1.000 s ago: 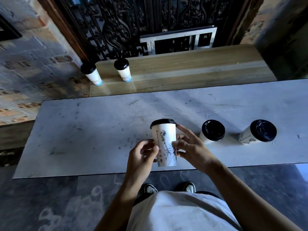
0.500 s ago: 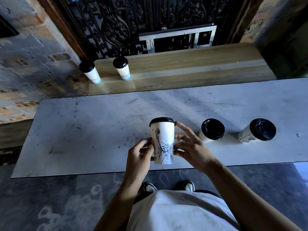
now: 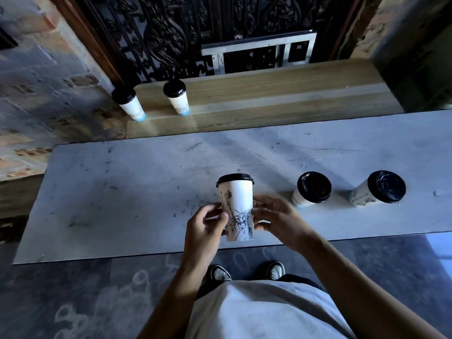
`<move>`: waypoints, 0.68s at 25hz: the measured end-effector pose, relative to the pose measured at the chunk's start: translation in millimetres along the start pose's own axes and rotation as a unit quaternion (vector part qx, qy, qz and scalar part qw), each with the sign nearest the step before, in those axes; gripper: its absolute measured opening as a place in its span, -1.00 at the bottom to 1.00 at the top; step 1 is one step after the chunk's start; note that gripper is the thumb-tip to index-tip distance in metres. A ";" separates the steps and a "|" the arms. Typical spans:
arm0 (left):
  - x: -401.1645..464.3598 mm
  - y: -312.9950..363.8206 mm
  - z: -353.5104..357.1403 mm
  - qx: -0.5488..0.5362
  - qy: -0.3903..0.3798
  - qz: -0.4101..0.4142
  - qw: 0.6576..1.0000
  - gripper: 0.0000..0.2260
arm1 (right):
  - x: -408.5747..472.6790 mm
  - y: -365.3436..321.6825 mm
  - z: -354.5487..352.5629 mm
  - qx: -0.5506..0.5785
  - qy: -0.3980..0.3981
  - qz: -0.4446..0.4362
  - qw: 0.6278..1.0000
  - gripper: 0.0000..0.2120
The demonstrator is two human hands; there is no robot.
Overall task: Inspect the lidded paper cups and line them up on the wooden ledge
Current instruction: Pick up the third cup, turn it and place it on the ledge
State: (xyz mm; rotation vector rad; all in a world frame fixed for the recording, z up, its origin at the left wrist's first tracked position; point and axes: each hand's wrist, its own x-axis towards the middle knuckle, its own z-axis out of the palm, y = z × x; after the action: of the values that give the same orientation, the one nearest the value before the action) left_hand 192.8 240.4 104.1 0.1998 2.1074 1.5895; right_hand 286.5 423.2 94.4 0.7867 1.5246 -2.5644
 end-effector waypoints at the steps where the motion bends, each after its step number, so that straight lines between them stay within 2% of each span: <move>1: 2.8 -1.3 -2.4 -0.001 -0.001 0.002 1.000 -0.79 | 1.7 0.5 1.5 -0.032 0.009 0.010 0.999 -0.63; 5: 20.8 -2.3 -12.6 -0.014 -0.013 -0.022 1.000 -0.78 | 16.0 -4.9 15.4 -0.141 0.016 0.021 0.990 -0.54; 10: 67.0 8.2 -19.4 -0.005 -0.056 -0.026 0.998 -0.73 | 55.7 -23.6 30.7 -0.268 0.075 -0.007 0.960 -0.34; 17: 163.4 59.0 -5.3 -0.039 -0.098 -0.038 0.994 -0.55 | 145.3 -100.1 14.4 -0.404 0.105 -0.057 0.907 -0.46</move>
State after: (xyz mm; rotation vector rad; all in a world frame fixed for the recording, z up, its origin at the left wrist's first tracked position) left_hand 38.1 319.2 112.5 0.2354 1.8775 1.5384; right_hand 124.8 492.1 115.0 0.8606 2.4695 -1.6320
